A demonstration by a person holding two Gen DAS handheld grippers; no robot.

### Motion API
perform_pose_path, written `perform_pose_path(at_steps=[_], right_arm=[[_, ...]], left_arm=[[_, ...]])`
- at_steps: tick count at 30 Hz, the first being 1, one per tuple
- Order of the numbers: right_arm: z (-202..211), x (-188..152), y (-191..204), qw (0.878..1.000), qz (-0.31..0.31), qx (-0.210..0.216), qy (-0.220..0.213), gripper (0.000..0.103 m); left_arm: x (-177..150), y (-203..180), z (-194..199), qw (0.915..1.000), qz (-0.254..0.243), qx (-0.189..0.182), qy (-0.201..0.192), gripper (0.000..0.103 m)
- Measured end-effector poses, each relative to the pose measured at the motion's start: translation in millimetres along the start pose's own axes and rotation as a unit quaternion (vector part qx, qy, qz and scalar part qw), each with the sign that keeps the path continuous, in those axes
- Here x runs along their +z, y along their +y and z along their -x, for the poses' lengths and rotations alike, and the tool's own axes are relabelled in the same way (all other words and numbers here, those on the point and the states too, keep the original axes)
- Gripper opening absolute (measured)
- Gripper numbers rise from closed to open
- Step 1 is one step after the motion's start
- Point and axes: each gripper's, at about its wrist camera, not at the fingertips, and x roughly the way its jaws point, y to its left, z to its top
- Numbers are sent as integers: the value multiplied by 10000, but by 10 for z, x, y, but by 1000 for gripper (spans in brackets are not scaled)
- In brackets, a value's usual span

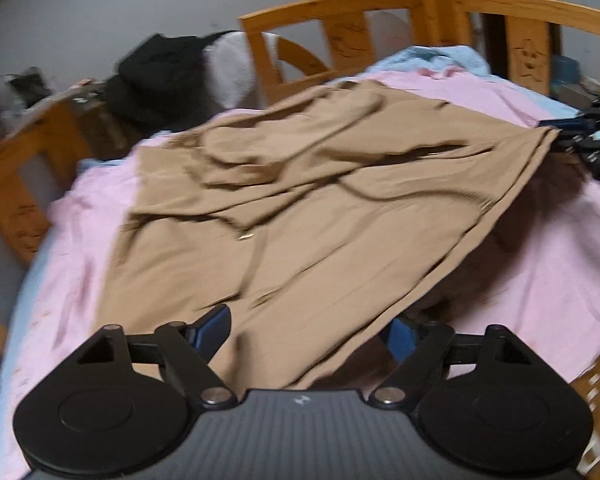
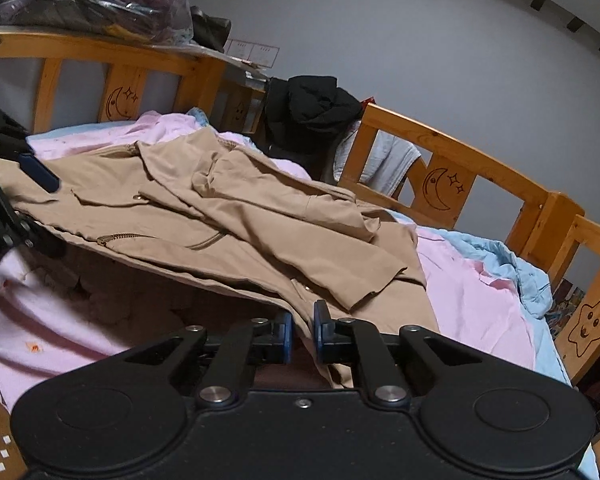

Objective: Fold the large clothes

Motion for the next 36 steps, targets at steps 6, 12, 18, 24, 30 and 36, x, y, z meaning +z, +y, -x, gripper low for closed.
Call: perform_pose_path(at_steps=[6,12,18,24,30,36], right_arm=[[21,24,-34,9999,-78,-61,-76,10],[22,24,-49,9999,-53,-72,-59,10],[-12,-24,-8,9994,293,-48,152,13],[-16,-235,23,9897,1122,50,888,44],[-56,-398,-213,9802,1427,-437,1298,50],[-126,-522,-243,9685,1987,-445,1434,26]], left_arm=[[-209,355,199,9968,51,789,-112,74],[-323,576,259,9932,-253,1140,9,68],[-347,681,192,9914,-423,1194,321,44],[-338,803,180,9934,50,1084,369,24],[-321,859,220,9944,332,989,167,10],[-211,894,338,9930,596,1010,-122,5]])
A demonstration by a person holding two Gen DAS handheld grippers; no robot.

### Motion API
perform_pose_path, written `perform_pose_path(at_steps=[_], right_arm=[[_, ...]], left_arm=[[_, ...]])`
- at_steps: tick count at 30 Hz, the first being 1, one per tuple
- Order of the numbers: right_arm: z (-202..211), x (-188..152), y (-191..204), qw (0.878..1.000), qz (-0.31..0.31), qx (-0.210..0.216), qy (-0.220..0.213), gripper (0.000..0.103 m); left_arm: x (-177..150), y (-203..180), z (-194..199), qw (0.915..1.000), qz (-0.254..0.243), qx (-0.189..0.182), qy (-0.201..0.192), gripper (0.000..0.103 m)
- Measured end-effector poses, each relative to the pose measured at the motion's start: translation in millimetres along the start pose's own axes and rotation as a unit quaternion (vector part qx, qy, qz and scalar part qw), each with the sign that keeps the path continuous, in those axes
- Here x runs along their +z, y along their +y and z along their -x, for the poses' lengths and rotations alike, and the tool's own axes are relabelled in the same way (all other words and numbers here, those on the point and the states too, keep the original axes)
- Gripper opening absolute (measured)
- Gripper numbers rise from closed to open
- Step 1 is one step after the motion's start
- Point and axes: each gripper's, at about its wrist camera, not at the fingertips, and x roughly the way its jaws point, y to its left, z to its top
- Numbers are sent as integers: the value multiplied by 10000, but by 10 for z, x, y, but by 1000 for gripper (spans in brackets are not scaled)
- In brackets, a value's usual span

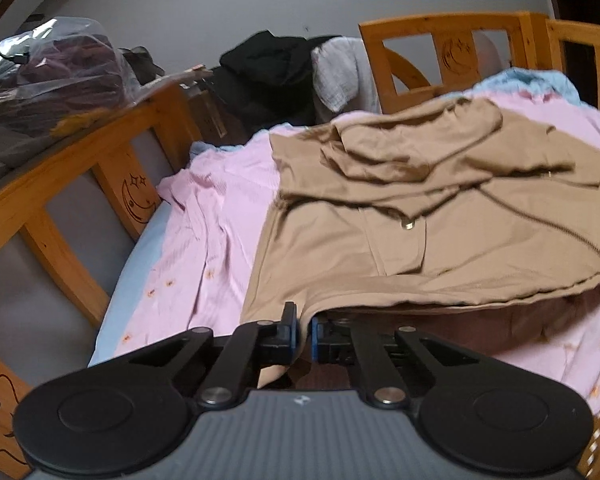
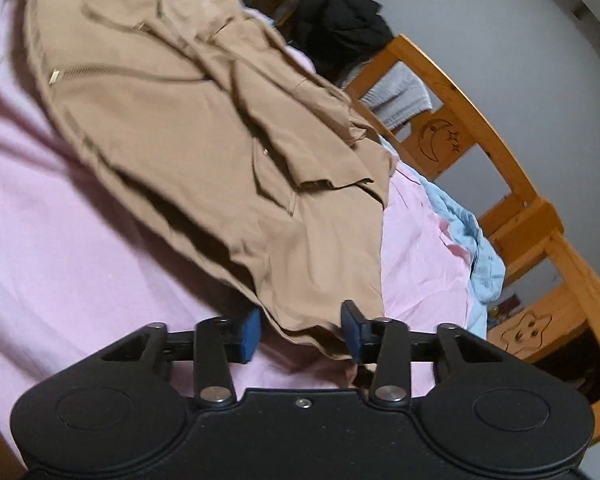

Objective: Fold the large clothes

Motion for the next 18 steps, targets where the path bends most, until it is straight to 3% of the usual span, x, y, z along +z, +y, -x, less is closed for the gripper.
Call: perform_pose_path(at_steps=[1,4,13,18], right_arm=[[6,-10,-24,10000,-14,24,5,16],[89,26,-135,9999,-112,25,-50,4],[728,260,-370,9985,-331,-291,-319,1],[1334,172,-468,9998,-45,-64,-174,1]], left_arm=[[23,13,20,10000,29,-9,-38,5],[80,38,111,9998,76,-5,-193,4],[164,178,667,9981,273,-176,-522,3],[-3,293,1177,9983,84,-346,-455,3]])
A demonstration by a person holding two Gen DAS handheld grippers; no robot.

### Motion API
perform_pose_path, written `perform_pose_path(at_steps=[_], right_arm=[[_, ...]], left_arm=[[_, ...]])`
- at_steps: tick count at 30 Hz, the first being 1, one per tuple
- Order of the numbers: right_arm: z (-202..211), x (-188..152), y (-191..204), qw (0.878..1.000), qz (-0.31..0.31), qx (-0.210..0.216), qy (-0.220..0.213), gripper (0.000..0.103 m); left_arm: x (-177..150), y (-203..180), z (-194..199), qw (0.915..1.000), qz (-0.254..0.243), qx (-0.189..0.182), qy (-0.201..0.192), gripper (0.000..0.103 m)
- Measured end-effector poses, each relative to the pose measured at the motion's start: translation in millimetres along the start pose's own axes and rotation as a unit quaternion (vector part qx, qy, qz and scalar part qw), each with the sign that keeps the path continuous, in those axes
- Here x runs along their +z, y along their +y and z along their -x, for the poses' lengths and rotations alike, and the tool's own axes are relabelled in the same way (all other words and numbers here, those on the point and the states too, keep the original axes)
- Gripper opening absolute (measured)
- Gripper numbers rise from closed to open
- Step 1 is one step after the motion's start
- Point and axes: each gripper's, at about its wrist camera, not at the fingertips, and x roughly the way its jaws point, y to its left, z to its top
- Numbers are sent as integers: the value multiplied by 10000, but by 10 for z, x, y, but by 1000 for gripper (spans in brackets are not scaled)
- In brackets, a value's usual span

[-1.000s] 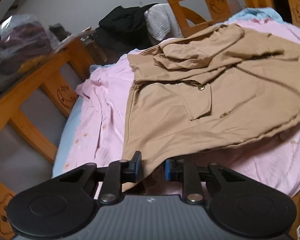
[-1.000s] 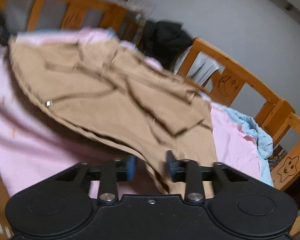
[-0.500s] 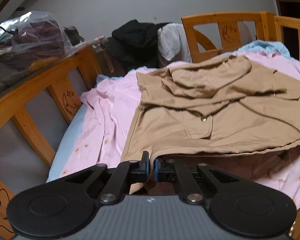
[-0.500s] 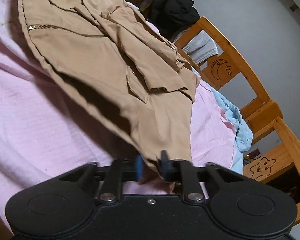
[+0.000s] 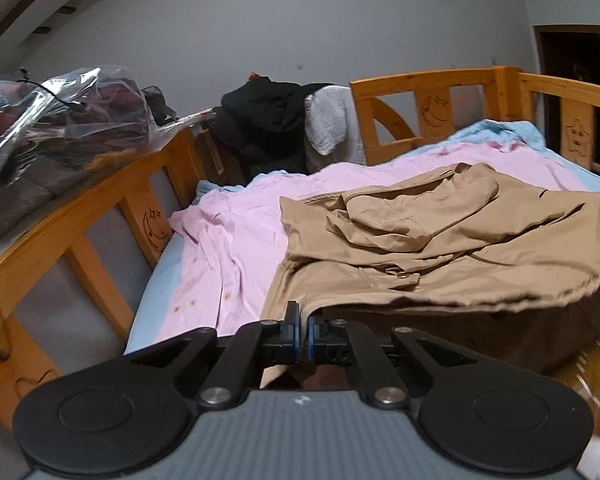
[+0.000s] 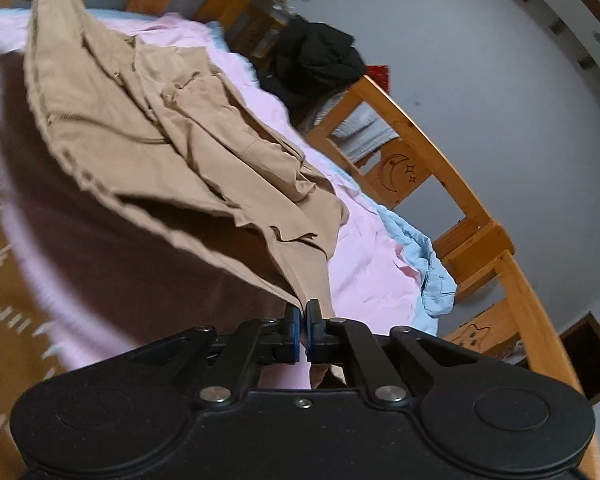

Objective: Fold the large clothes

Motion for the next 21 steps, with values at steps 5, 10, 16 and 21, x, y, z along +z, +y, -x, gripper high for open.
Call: perform_pose_path(at_steps=[5,10,16,21], right_arm=[[504,-1,-101,9991,-113,336,238,1],[446,141,-196,9993,-161,318,150,1],[-167,376,-516,9992,-321,87,232,1],[-868,584,-787,9985,-392,12,375,2]], left_arm=[[4,68,259,9998,19,-145,97,3],[231,116,116,9998,44,-185,76,3],[652,218,-463,9997,-121,-58,183,3],[930,307,-1154,9988,-238,60,414,3]])
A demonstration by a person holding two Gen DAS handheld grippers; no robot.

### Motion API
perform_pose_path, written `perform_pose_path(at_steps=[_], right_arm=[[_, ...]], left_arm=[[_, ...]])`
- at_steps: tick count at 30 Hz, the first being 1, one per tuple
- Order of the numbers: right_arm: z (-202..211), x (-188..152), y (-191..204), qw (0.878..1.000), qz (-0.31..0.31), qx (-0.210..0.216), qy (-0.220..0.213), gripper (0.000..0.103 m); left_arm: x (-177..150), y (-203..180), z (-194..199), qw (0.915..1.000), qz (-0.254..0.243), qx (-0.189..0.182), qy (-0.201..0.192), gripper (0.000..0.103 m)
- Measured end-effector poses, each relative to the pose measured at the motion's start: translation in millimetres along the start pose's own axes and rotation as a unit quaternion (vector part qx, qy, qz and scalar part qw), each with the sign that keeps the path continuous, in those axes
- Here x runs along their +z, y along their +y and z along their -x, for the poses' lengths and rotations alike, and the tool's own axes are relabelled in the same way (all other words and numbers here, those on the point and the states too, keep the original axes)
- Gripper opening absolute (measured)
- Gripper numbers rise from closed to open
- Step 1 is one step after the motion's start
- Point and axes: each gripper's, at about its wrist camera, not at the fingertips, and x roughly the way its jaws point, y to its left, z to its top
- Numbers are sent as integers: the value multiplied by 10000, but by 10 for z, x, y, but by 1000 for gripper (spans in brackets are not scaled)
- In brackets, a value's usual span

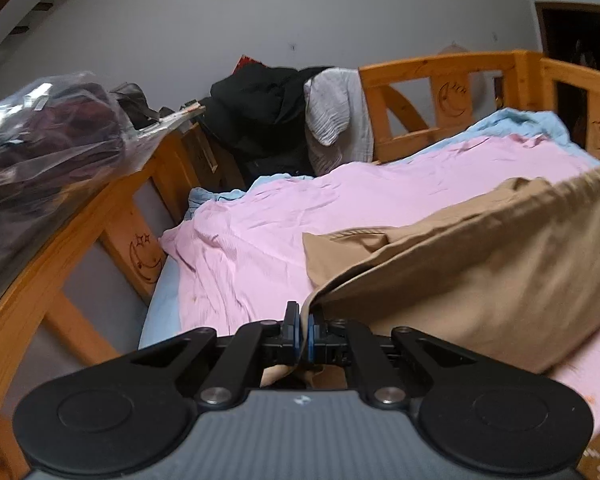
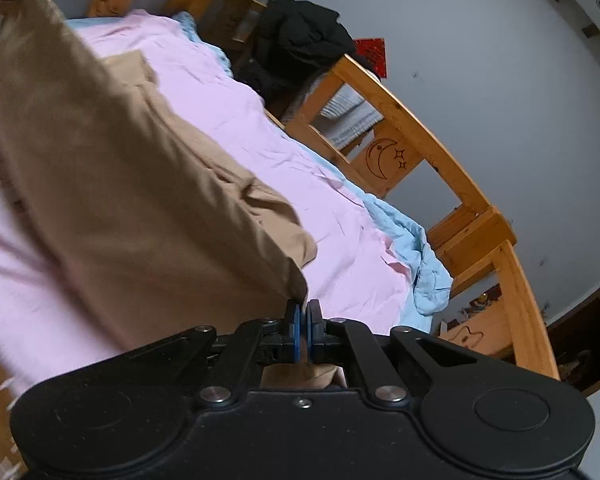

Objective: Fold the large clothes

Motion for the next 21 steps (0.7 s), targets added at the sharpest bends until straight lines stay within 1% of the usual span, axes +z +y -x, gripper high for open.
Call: perform_pose_path(at_steps=[5,11,15,17,18,20,21], right_arm=[[-623,136,-50,9997,73,35,221,2],[-1251,58,160,9983,142,127,542,2],[-1535,55,269,9982,-37,50,604,3],[-1600,56,293,9978,-206,72,618,4],[-1614,49,281,9970,-404,124,642,5],[-1585,13,200,9936,-927,264,590,12],[-1552,0,144,9916,-1149,274,527,20]], left_arm=[[88,-41,-653,9992,-183,80,332,3],[-3,-120,-1342,9967,-59,101,802,3],[-96,-173,-1639,9925,56,167,1214,4],[-91,-195,-1689,9904,45,192,1371,5],[-62,-197,-1691,9888,37,179,1481,7],[17,-158,-1673,9859,165,181,1658,17],[55,-121,-1645,9852,281,168,1684,38]])
